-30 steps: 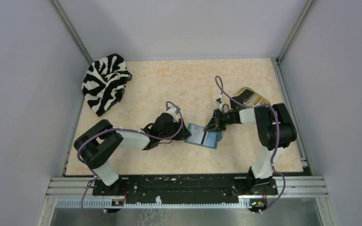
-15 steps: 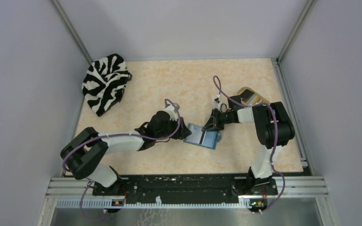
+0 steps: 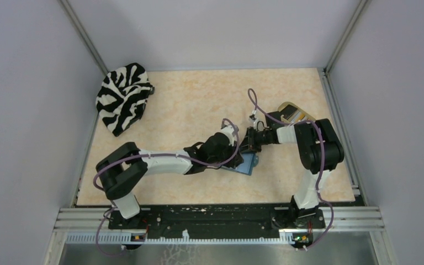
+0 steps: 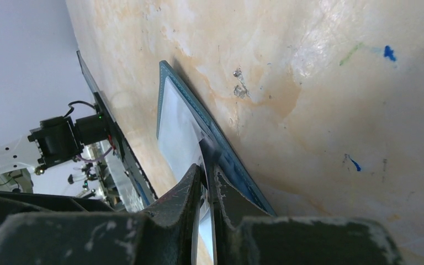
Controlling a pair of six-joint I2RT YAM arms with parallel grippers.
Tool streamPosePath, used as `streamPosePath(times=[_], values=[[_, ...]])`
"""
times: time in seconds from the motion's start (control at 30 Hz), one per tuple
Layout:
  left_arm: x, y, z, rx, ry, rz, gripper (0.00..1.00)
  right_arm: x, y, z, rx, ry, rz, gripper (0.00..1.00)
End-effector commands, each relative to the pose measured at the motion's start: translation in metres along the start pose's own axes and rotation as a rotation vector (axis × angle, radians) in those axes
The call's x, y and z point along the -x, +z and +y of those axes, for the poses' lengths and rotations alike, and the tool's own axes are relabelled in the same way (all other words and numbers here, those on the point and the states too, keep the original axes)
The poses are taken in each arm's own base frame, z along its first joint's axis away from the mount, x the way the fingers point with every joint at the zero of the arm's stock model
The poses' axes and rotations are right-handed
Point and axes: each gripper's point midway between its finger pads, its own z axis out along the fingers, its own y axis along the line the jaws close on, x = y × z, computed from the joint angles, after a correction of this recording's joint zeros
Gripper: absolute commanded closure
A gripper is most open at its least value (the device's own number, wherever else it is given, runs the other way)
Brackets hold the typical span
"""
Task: Put the credit cards into the card holder
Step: Insert the credit card into the card holder.
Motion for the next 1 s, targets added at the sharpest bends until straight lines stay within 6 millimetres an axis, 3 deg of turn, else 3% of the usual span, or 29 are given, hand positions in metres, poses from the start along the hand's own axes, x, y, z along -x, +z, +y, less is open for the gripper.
streamPosePath(times=[0.0, 0.37, 0.6, 0.73, 0.97], values=[[0.001, 0.016, 0.013, 0.16, 0.004, 0.001, 0.69, 0.011, 0.004, -0.005, -0.032, -0.04, -0.02, 0.9], [-0.006, 0.041, 0.012, 0.302, 0.058, 0.01, 0.8, 0.011, 0.005, -0.007, -0.04, -0.037, -0.016, 0.9], [-0.011, 0.042, 0.033, 0.441, 0.111, 0.025, 0.82, 0.01, 0.005, -0.008, -0.043, -0.035, -0.01, 0.9], [-0.011, 0.039, 0.046, 0.513, 0.135, 0.023, 0.81, 0.01, 0.005, -0.008, -0.043, -0.038, -0.009, 0.87], [-0.005, 0.033, 0.062, 0.617, 0.149, -0.004, 0.68, 0.01, 0.005, -0.004, -0.024, -0.037, 0.007, 0.7]])
